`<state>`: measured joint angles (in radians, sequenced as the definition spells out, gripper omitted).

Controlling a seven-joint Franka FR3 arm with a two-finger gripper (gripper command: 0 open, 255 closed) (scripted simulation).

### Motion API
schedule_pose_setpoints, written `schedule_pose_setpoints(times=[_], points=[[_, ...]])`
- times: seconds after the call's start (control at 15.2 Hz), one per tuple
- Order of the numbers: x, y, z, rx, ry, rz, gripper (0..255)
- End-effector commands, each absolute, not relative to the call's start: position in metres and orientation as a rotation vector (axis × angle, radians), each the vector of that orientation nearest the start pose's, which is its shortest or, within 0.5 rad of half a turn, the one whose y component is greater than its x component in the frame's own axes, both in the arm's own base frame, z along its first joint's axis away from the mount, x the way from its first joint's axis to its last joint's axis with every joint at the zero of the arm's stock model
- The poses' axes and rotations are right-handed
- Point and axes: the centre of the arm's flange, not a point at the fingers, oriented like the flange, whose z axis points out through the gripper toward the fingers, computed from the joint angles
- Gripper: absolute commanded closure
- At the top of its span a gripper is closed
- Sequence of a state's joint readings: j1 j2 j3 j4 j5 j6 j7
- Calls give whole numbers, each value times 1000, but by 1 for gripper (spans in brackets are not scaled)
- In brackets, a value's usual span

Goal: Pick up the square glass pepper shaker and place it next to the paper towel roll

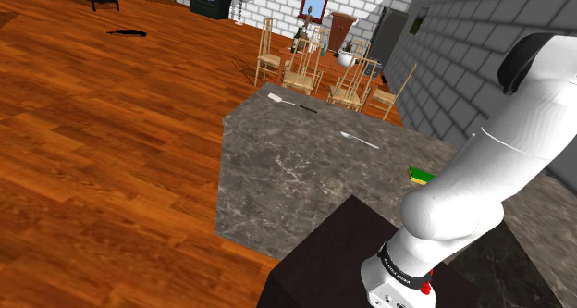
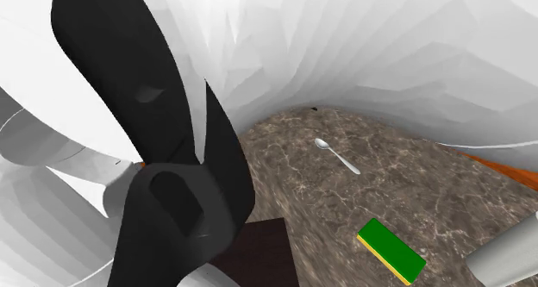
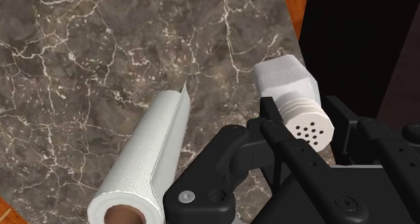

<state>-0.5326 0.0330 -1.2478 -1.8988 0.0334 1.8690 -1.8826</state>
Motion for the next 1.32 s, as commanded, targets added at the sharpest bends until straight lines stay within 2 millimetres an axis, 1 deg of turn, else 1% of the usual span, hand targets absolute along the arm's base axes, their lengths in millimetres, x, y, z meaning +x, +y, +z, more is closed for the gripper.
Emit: schedule_pose_setpoints(times=[0.0, 1.25], points=[[-110, -548, 477, -3100, -142, -17, 255], [-110, -548, 377, -3100, -142, -17, 255]])
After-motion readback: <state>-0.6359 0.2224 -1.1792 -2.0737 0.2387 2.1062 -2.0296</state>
